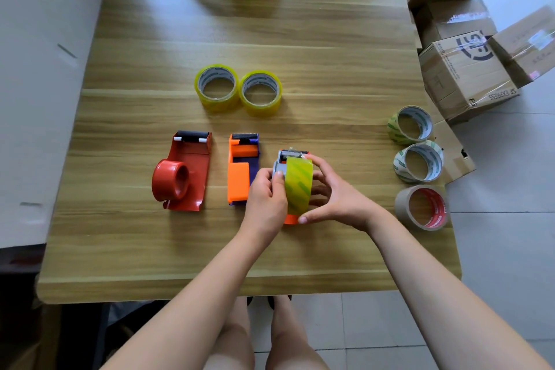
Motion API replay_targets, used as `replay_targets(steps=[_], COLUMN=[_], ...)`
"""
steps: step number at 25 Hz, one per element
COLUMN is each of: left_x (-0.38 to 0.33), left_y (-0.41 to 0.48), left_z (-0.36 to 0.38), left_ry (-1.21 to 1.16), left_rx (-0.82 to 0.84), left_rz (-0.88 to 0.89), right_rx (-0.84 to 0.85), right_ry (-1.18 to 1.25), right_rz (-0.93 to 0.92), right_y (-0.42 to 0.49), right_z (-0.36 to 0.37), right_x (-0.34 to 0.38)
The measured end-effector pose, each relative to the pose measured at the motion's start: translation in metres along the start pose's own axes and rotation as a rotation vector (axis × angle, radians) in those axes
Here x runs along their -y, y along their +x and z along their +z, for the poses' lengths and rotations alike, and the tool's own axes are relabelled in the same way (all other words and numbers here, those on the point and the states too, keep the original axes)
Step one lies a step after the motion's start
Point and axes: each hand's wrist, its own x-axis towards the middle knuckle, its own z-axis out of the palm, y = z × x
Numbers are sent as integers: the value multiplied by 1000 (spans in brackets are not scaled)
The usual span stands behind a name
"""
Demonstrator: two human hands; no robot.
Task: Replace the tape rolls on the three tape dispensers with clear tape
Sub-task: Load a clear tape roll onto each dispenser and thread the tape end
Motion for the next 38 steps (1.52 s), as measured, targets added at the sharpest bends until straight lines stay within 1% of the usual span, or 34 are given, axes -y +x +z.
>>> replay_targets(steps=[1,3,9,12,17,18,20,23,24,26,28,29,32,34,35,38], left_x=[-1,-1,-1,-1,-3,-4,-8,-16,-17,-19,-15,-12,-6,-5,-5,-4], left_y=[1,1,4,5,3,2,2,3,4,4,2,2,5,8,9,6], left_z=[-2,-4,-5,-6,-6,-5,-4,-4,-4,-4,-5,-6,-13,-17,-18,-19], left_ry=[-13,-33,-59,-99,-97,-107,-135,-167,-166,-156,-131,-117,-126,-131,-135,-183], left_rx=[8,38,57,34,-21,-53,-129,-196,-207,-205,-201,-209,-235,-203,-177,-94], left_rz=[-15,-35,-57,-77,-19,-13,-10,-3,-3,1,12,14,7,-2,-16,-73], right_rx=[31,34,-80,-117,-227,-217,-128,29,40,-26,-129,-155,-138,-160,-201,-386], right_ry=[-7,-30,-44,-80,-49,-20,109,369,384,263,134,91,-12,23,92,360], right_rz=[2,6,11,5,-37,-43,-37,28,49,56,21,1,3,44,71,136], right_y=[-1,-1,3,4,4,3,1,-4,-4,-4,-4,-4,-5,-7,-9,-11], right_z=[-2,-3,-8,-8,-4,-3,-2,-1,2,11,17,17,7,0,-2,-4], right_x=[0,-1,-1,0,3,5,9,14,15,14,12,11,8,4,2,-5])
